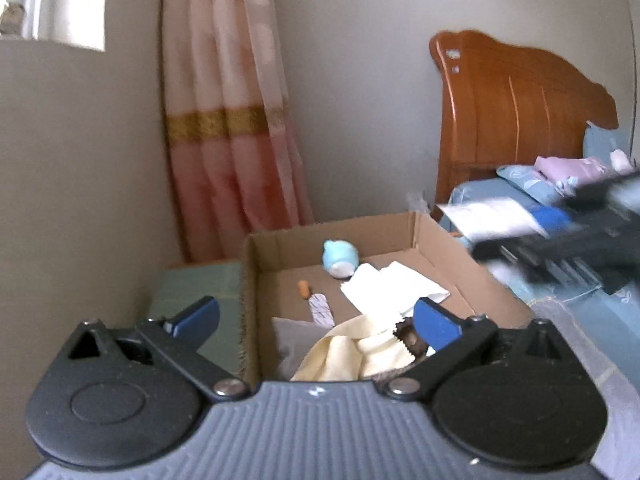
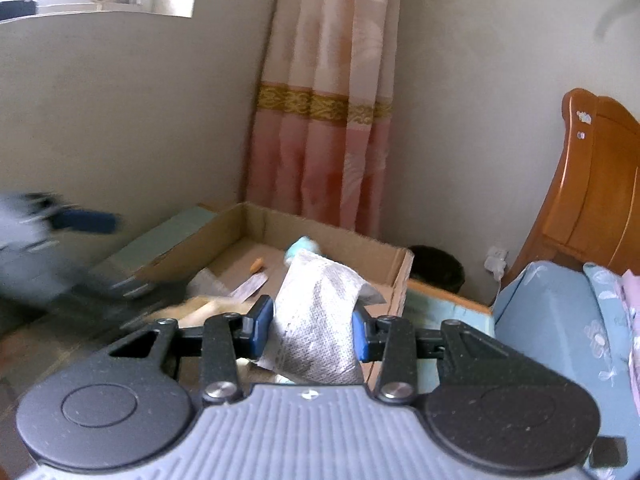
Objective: Organize soft objects
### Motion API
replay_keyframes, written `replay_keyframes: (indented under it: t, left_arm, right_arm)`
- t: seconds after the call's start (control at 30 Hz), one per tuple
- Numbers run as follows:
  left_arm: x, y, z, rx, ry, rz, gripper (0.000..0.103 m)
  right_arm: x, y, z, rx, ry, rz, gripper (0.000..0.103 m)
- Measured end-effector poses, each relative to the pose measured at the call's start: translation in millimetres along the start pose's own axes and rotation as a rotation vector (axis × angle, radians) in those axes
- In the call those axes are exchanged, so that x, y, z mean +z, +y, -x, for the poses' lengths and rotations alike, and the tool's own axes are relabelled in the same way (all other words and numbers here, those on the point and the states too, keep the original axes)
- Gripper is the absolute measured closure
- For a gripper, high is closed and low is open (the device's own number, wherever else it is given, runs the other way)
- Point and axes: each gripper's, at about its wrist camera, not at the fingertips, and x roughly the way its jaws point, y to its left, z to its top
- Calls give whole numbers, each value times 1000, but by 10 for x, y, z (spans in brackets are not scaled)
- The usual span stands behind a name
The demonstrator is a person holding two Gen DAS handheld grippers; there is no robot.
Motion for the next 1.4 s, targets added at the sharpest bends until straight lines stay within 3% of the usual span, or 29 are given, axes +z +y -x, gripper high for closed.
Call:
replay_keyframes:
  t: [0.2, 0.27, 0.33, 0.43, 0.53, 0.63, 0.77, 0.9, 1.1, 1.4]
  left_arm:
    - [-149, -6, 176, 51, 26, -11, 1]
    - [-209, -26, 163, 64, 49, -25, 1]
    - [-253, -62, 163, 106, 59, -46, 1]
    - [-294, -123, 220, 142, 50, -87, 1]
    - [-260, -129, 262, 117, 80, -48, 1]
    - [-212, -127, 310, 103, 151, 7, 1]
    - [-167, -125, 364, 130, 267, 84, 1]
    - [-153, -174, 511, 152, 281, 105, 1]
    - [-86, -234, 672, 173, 268, 102, 1]
    - [-34, -310, 748, 182, 270, 108, 1]
  right_arm:
    - [368, -181, -540, -9, 38, -43, 58]
    - [450, -177, -720, -50, 52, -26, 50]
    - [478, -178, -817, -83, 68, -14, 26]
    - [450, -232, -725, -104, 69, -55, 11]
    - [394, -270, -518, -87, 90, -92, 1]
    - [306, -208, -263, -103, 155, -87, 0]
    - [117, -49, -53, -179, 311, -94, 0]
    - [-152, 50, 133, -203, 380, -163, 0]
    - [-365, 154, 447, -220, 388, -259, 0]
    - [-362, 259, 747, -236, 320, -289, 0]
